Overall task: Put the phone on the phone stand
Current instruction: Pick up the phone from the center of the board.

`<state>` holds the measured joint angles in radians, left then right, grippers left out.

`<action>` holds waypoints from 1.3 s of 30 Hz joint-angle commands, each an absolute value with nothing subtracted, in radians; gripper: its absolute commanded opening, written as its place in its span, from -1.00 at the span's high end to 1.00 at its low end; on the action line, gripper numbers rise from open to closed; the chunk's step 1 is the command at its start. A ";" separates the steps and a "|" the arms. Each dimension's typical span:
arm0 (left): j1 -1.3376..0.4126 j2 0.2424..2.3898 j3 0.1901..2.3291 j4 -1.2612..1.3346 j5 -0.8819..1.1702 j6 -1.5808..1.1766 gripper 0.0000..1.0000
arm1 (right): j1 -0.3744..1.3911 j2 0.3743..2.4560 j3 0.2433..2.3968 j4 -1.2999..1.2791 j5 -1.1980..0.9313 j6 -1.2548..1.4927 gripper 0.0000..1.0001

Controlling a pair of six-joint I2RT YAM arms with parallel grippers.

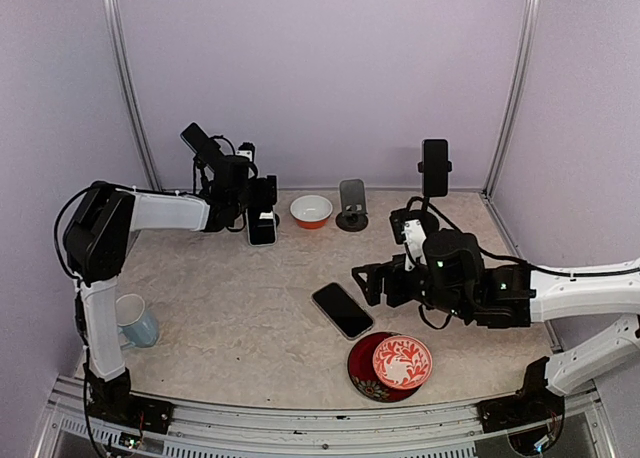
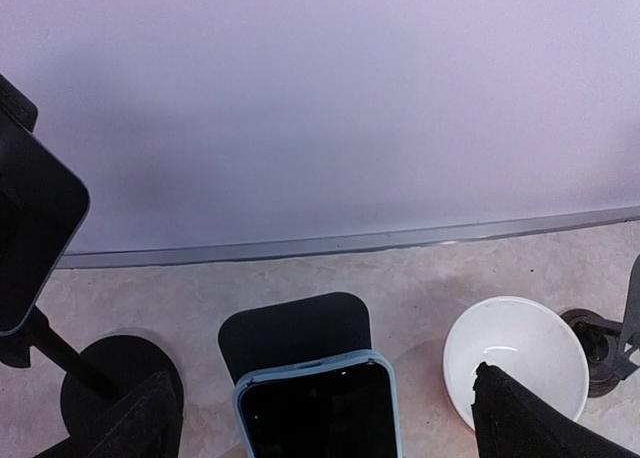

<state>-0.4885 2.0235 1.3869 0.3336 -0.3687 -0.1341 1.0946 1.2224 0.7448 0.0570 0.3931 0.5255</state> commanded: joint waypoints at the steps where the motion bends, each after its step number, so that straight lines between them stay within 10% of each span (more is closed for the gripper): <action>1: -0.488 2.065 1.432 0.254 -0.304 -0.171 -0.98 | 1.083 1.164 0.744 0.001 0.445 0.567 -1.00; 39: -0.506 2.120 1.484 0.124 -0.287 -0.266 -0.97 | 1.082 1.178 0.739 0.039 0.419 0.575 -1.00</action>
<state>-0.4828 2.1292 1.4441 0.1417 -0.2413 -0.2668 1.0897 1.1801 0.7254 0.0162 0.4225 0.5800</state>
